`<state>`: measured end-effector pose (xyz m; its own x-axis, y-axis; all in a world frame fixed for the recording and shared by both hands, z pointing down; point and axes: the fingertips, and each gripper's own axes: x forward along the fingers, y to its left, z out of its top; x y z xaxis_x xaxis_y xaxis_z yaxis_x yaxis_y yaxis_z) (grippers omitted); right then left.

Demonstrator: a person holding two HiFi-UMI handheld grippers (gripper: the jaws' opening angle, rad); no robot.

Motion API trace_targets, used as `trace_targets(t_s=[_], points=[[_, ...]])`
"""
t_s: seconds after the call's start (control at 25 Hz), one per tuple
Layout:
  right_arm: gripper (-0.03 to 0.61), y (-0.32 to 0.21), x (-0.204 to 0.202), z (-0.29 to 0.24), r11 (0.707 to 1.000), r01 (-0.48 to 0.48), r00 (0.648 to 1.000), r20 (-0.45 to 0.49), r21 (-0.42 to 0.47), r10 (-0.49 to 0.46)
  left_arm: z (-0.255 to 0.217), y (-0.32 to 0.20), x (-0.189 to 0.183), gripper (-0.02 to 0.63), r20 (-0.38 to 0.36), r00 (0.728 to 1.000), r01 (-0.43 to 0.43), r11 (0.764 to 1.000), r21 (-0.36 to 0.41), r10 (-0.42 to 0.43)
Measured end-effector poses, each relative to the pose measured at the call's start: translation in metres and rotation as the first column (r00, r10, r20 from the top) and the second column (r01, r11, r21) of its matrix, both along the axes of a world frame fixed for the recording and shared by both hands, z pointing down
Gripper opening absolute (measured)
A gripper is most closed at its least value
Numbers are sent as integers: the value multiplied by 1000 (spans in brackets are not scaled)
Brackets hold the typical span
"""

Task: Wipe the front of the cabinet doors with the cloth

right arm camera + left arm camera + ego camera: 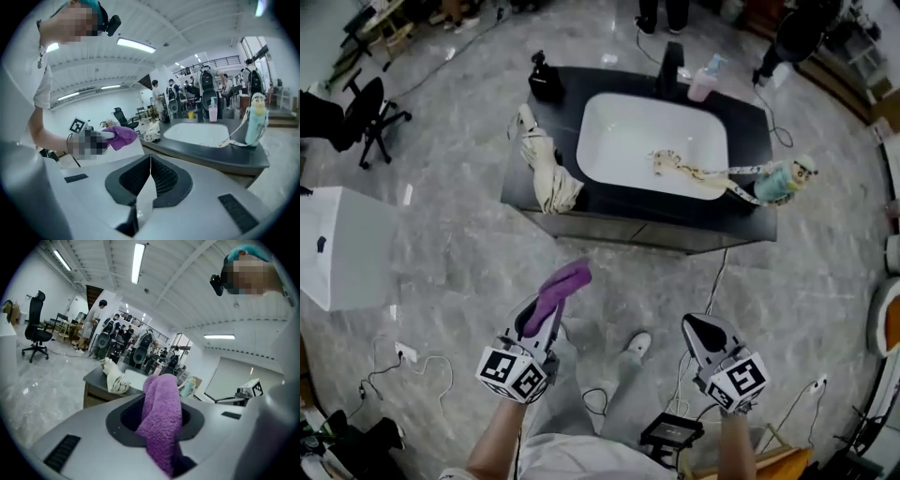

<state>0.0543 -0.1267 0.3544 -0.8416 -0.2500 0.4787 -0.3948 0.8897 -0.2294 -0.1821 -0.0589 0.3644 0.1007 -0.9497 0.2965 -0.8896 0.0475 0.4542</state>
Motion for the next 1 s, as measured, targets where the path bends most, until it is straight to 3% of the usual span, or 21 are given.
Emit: trace_targets(t_s=[0.16, 0.28, 0.56, 0.8, 1.0], points=[[28, 11, 18, -73, 995, -77, 997, 35, 68, 74, -79, 3, 2, 92, 72, 997, -19, 996, 84, 13], [28, 20, 25, -123, 984, -129, 990, 71, 126, 121, -127, 4, 11, 92, 146, 988, -81, 985, 154, 59], [28, 54, 1, -188, 950, -227, 973, 80, 214, 215, -188, 19, 14, 92, 149, 974, -203, 950, 238, 171], [28, 97, -61, -208, 922, -290, 956, 116, 256, 268, -223, 46, -45, 92, 294, 933, -288, 923, 257, 209], [28, 123, -116, -218, 940, -222, 964, 200, 258, 173, -243, 80, -89, 92, 276, 947, -247, 925, 288, 167]])
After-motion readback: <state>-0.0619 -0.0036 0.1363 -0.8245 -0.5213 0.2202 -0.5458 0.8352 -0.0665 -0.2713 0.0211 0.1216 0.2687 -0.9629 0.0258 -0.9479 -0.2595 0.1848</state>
